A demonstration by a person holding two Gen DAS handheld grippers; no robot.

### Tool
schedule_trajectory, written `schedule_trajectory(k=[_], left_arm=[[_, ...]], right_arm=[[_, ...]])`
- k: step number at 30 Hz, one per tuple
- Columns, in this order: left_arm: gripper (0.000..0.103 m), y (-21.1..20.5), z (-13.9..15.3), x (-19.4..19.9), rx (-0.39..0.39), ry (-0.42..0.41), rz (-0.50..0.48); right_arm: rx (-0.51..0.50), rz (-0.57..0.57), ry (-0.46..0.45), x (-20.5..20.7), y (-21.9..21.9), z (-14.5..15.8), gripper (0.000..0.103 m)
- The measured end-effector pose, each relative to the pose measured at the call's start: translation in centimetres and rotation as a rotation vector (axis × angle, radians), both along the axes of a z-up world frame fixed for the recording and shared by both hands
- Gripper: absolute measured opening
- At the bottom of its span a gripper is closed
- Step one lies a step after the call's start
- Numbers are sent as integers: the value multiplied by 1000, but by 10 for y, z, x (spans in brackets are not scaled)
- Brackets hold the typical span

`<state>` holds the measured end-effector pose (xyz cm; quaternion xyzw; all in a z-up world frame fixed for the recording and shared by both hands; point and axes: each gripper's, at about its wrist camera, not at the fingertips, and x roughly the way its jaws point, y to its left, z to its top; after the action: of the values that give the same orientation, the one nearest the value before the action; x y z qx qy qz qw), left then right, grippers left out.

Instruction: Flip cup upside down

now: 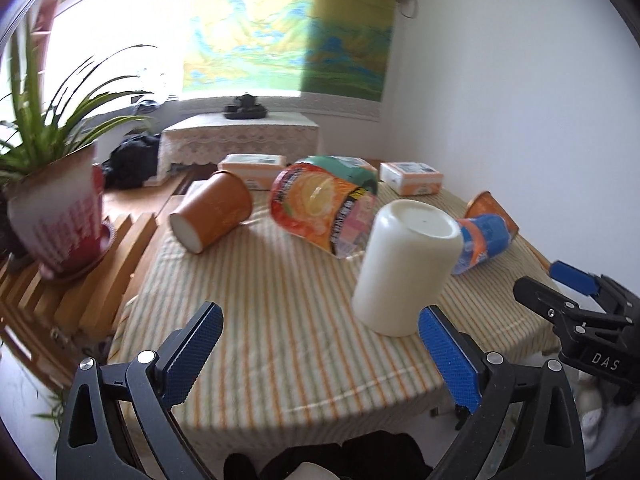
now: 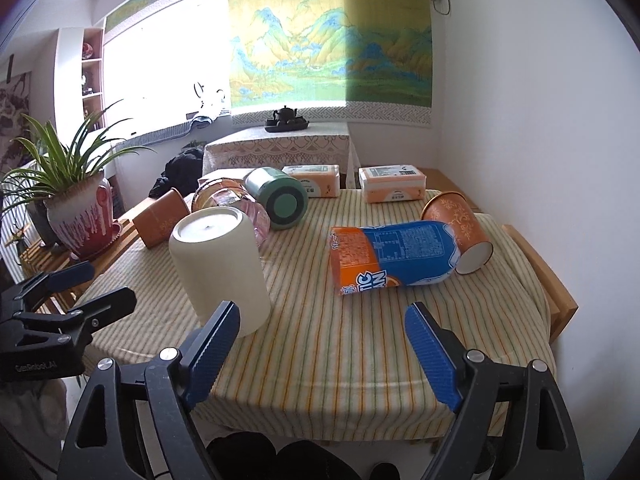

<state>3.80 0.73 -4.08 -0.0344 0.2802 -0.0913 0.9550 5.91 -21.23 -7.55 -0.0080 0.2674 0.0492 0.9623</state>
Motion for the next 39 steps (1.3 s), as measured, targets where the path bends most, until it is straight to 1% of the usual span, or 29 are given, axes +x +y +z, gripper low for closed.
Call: schedule_trajectory(k=[2,3,8,15,18,26,39], left_arm=[[100,6,1,-7,11,-13,58],[100,8,2,-11,29,-23,88],[100,13,8,-20,77,-51,161],[100,8,14,-28,105,-83,193],[102,8,15,-27,99,-84,196],[102,8,17,-29,103,-89,208],[102,2,17,-28,112,-91,199]], right_arm=[[1,-15,-12,-2,2,0,82],[-4,-24,-22,-3,3,0,82],[-36,-46,-55,-7,10,1,85],[-48,-65,-88,-12,13,2,86],[-53,-67,-92,-13,14,2,87],[-42,-78,-92,-13,11,1,87],[-33,-88,-92,-13,8,-1,87]])
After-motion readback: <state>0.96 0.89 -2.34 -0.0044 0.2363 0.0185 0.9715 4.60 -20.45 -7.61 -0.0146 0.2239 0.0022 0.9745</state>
